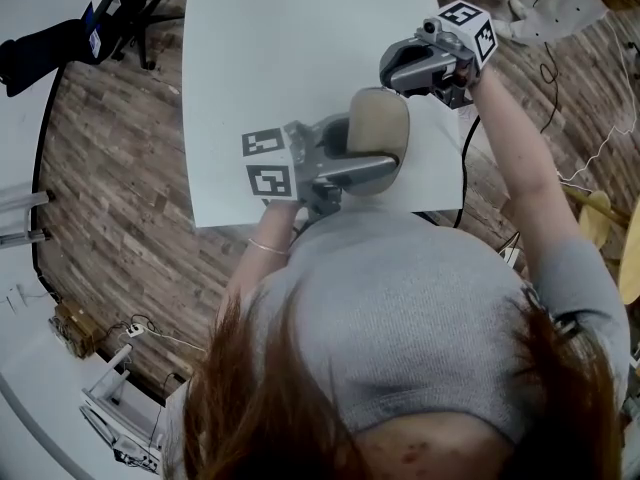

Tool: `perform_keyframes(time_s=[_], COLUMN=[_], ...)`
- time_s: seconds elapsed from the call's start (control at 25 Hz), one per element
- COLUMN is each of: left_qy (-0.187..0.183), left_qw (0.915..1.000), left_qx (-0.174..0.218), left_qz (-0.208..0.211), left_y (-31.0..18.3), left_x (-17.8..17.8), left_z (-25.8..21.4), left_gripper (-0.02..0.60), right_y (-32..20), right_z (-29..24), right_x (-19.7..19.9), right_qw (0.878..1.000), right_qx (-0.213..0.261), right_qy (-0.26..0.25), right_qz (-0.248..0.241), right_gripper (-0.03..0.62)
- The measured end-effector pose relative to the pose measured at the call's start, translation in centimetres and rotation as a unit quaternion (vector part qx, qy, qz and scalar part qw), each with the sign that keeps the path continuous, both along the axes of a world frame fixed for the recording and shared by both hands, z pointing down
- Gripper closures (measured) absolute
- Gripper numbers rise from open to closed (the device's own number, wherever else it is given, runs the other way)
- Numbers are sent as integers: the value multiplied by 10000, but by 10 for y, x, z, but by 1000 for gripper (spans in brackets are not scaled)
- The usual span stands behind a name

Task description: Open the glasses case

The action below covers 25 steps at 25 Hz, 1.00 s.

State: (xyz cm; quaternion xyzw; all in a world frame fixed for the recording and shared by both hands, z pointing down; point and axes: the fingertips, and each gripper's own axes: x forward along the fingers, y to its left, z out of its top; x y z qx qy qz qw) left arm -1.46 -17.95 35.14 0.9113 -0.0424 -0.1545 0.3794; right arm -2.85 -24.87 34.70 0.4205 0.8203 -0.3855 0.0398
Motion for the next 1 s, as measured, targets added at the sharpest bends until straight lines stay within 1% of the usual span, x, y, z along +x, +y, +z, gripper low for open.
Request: perform_keyframes(time_s=[0.08, 0.2, 0.28, 0.4, 0.56, 0.88, 1.0], left_qy=[76, 112, 137, 307, 409, 577, 560], left_qw=[9999, 9992, 9987, 9970, 9941, 9911, 9909], left_qx=[-98, -226, -310, -480, -661, -830, -847], left_qz=[-113, -300, -374, -527, -757, -862, -880], left_y=[-3, -2, -2, -8, -17, -28, -30], left_x=[-4, -2, 0, -5, -14, -21, -21], left_z=[2, 7, 10, 12, 14, 14, 13], left_gripper=[250, 255, 255, 258, 259, 259, 259], right_y=[-4, -8, -6, -10, -16, -18, -18], right_z=[0, 1, 4, 9, 15, 16, 18], right_x=[1, 9, 13, 12, 11, 16, 18], right_qw=[9999, 9984, 9971, 9946, 9915, 9865, 9837], right_qx=[-31, 117, 278, 500, 633, 684, 773], right_qy=[-67, -181, -105, 63, 251, 360, 424], right_qz=[137, 530, 697, 907, 1105, 1441, 1569], right_gripper=[581, 585, 586, 586, 586, 586, 586])
